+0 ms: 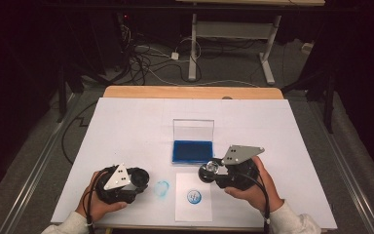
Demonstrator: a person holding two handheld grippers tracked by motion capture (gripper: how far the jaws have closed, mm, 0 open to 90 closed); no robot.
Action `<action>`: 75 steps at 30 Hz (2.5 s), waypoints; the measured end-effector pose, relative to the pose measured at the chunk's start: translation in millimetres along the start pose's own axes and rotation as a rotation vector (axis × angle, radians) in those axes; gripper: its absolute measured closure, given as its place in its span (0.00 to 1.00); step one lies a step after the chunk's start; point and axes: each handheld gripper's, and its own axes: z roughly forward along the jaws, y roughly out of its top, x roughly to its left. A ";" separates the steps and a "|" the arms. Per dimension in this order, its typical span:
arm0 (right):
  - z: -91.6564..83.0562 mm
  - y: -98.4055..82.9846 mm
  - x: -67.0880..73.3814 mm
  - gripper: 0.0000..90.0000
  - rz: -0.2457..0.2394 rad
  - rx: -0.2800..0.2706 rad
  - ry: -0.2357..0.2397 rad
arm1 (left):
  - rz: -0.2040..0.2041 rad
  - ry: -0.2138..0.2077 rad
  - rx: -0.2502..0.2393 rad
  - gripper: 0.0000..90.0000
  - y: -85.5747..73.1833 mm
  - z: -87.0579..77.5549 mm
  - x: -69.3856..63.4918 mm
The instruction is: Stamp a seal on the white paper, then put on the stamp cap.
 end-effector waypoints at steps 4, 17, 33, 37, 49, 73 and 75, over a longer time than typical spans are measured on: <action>-1.9 -1.0 -1.3 0.63 0.001 -0.003 -0.009 | 0.002 -0.004 0.002 0.41 0.8 1.9 0.0; -11.1 -0.6 -8.2 0.63 0.013 -0.027 -0.024 | -0.004 -0.009 0.001 0.41 -0.9 1.5 0.7; -20.3 2.3 -13.9 0.63 0.018 -0.065 -0.056 | 0.006 -0.015 0.011 0.41 -0.2 4.4 -3.1; -22.1 4.2 -15.0 0.63 0.022 -0.082 -0.059 | 0.007 -0.016 -0.002 0.41 4.3 5.9 -1.6; -25.3 13.2 -17.1 0.63 0.022 -0.121 -0.070 | 0.006 -0.057 -0.067 0.41 29.5 17.5 1.4; -10.6 41.2 -1.4 0.63 -0.012 -0.178 -0.005 | 0.030 -0.155 -0.164 0.41 72.8 40.2 -20.8; -8.5 41.9 0.2 0.63 -0.011 -0.177 0.002 | 0.029 -0.161 -0.166 0.41 74.6 41.0 -21.3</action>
